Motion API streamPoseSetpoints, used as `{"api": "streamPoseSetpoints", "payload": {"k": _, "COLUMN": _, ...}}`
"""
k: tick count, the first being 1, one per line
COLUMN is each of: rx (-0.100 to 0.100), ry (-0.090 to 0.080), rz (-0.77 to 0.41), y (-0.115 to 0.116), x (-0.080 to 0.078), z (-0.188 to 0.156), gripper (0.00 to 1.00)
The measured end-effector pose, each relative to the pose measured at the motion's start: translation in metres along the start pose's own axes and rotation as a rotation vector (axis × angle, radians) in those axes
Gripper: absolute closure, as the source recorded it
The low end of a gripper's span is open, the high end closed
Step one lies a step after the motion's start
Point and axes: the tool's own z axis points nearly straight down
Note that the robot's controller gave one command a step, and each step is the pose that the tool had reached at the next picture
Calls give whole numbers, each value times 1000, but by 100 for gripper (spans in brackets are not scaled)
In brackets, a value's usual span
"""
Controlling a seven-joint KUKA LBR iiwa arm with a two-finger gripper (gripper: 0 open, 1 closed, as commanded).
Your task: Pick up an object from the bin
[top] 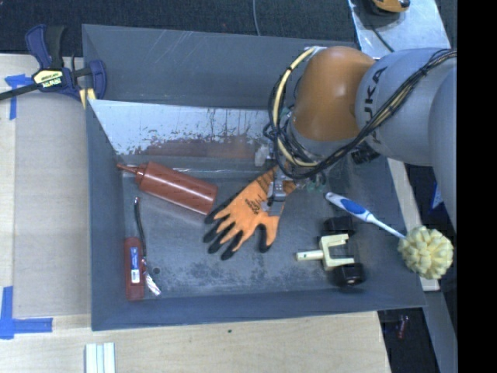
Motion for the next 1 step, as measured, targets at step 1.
{"api": "streamPoseSetpoints", "payload": {"k": 1, "rx": 1, "ry": 4, "rz": 67, "y": -5, "x": 4, "z": 28, "gripper": 100}}
